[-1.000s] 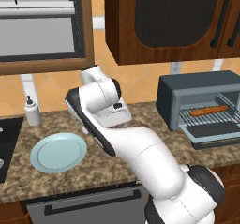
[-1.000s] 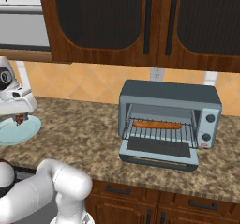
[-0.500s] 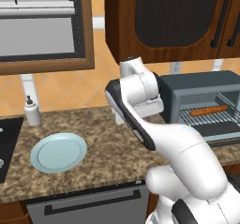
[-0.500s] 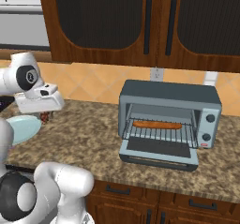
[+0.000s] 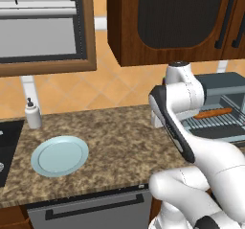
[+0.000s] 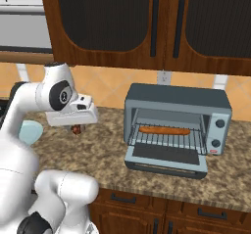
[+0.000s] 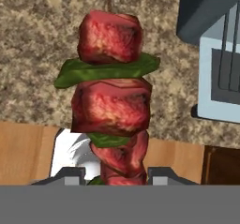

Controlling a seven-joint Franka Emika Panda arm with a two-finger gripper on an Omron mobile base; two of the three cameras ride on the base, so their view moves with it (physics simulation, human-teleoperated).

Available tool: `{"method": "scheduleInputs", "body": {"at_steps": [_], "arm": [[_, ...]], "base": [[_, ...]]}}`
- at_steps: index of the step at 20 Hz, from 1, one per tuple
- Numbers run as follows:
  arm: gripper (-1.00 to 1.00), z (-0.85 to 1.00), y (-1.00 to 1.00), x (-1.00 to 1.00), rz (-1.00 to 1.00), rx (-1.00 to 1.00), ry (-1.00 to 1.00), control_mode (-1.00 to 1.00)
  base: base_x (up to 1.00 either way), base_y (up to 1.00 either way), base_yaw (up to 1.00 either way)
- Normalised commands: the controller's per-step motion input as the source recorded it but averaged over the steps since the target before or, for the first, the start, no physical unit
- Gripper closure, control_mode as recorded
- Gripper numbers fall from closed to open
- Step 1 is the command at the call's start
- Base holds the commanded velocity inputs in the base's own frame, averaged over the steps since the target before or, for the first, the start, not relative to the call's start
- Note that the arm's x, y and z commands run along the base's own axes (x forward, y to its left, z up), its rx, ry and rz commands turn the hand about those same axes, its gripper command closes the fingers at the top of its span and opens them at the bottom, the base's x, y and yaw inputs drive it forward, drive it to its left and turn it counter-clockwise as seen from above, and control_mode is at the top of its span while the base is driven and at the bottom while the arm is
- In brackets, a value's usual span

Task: Pick up the kebab skewer and baguette bread, and place them inside the toaster oven. Close the toaster oven door and start by setting the timer.

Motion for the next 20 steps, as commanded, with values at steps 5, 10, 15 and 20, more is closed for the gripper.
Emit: {"method": "scheduleInputs", "body": {"at_steps": [5, 10, 15, 20], "arm": [[1.00, 0.00, -1.00, 0.00, 0.02, 0.06, 0.00, -1.00], [1.00, 0.00, -1.00, 0.23, 0.00, 0.09, 0.00, -1.00], [1.00, -0.12, -0.91, 0.58, 0.00, 0.11, 0.00, -1.00], [1.00, -0.30, -0.50, 0.57, 0.00, 0.12, 0.00, -1.00]], "base": [[0.00, 0.00, 0.00], [0.00, 0.00, 0.00], [0.00, 0.00, 0.00], [0.00, 0.00, 0.00]]}}
